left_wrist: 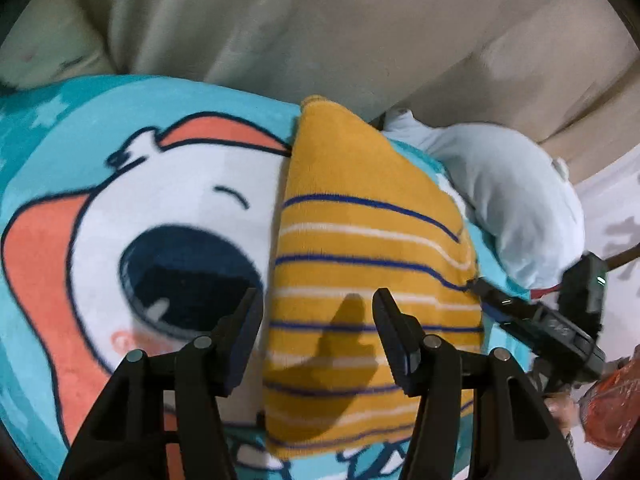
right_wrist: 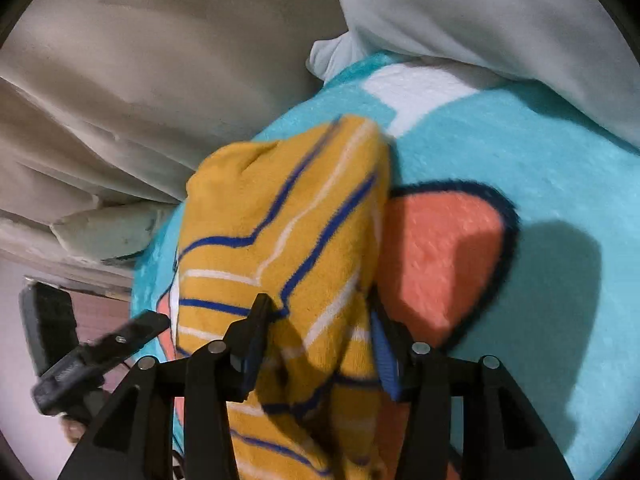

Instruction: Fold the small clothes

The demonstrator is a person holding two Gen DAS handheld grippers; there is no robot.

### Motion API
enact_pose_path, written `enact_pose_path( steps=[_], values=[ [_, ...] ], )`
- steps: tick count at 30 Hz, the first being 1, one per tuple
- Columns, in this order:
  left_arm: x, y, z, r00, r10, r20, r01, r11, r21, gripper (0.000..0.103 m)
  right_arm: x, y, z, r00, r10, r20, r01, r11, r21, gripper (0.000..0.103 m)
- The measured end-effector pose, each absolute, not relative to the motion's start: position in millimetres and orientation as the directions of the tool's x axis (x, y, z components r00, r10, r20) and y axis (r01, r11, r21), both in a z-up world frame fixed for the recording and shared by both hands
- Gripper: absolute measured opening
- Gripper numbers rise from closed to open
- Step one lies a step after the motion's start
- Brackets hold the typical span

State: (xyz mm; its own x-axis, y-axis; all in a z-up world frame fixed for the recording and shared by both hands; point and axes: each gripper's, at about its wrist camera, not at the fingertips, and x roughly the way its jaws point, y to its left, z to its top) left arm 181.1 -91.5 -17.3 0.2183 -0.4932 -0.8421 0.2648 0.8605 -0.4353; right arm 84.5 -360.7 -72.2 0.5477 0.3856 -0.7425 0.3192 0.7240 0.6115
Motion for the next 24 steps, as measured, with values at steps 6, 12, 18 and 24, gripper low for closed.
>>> enact_pose_path(
  steps=[6,12,18,24],
  values=[
    [144,-79,-28,0.247,-0.505,-0.827,0.244,0.858,-0.451,0.056,55,-332,-22,0.654,0.341,-0.675,0.223,0.766,0.603,0.053],
    [130,-79,-72,0.166,-0.46,-0.872,0.214,0.88,-0.423,0.056,58,-330,-97,0.558,0.384,-0.736,0.344,0.7,0.626,0.046],
    [109,-65,-23,0.304,-0.427,-0.852,0.226,0.901,-0.37,0.057,23,-363,-85,0.553,0.302,-0.776,0.449,0.677,0.583,0.052],
    [68,-56,35,0.566,-0.253,-0.785,0.186,0.967,-0.177,0.073,0,-346,-50,0.577,0.229,-0.784,0.399,0.758,0.515,0.055]
  ],
)
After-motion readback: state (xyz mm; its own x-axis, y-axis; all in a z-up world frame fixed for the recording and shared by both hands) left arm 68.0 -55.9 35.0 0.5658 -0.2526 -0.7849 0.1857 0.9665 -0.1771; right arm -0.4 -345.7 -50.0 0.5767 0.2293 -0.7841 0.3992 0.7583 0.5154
